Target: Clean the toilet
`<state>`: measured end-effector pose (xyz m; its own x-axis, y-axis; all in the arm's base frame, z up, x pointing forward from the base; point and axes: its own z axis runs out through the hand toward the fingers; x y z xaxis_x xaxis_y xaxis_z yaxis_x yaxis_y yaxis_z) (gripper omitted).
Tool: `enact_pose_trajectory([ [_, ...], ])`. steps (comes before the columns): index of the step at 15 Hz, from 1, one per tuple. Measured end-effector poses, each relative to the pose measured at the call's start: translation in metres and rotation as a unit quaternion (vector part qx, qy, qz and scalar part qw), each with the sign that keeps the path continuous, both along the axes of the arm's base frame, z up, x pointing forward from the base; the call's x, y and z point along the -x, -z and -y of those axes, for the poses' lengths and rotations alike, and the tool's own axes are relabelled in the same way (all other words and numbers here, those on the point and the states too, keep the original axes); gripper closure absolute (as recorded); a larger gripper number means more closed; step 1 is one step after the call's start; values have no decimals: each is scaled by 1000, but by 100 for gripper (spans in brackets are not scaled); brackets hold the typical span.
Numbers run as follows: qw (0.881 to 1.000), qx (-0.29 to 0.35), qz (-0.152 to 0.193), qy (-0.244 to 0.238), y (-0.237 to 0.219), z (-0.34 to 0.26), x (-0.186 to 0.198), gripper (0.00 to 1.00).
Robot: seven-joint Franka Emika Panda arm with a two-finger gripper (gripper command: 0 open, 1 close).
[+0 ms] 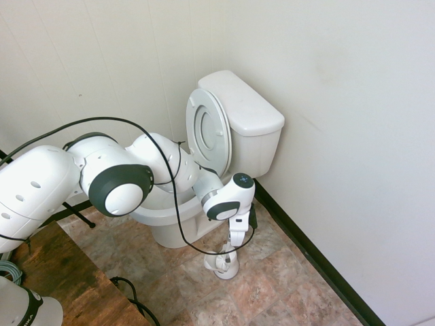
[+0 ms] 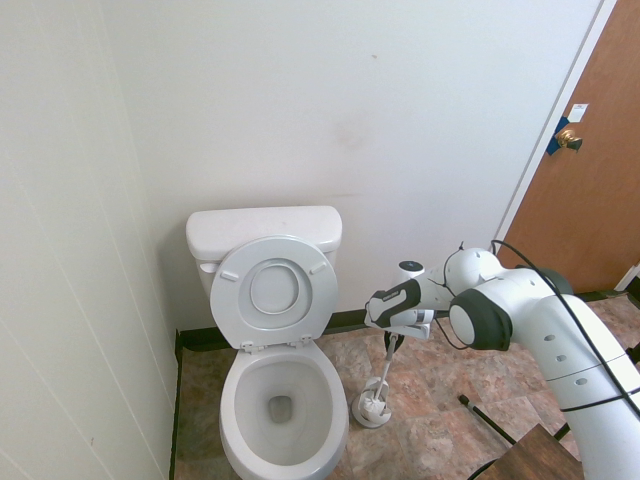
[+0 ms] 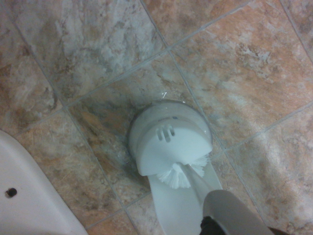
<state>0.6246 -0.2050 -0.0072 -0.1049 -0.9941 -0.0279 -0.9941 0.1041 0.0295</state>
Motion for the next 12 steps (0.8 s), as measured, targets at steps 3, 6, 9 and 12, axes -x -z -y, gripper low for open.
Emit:
enact_pose_trajectory([
  [3,1000,8,25,-1,-13,-2,23,100],
  [6,999,17,40,-12,-52,-8,38,100],
  [9,998,20,39,-34,-95,-20,58,100],
  [12,997,32,49,-42,-149,-13,88,100],
])
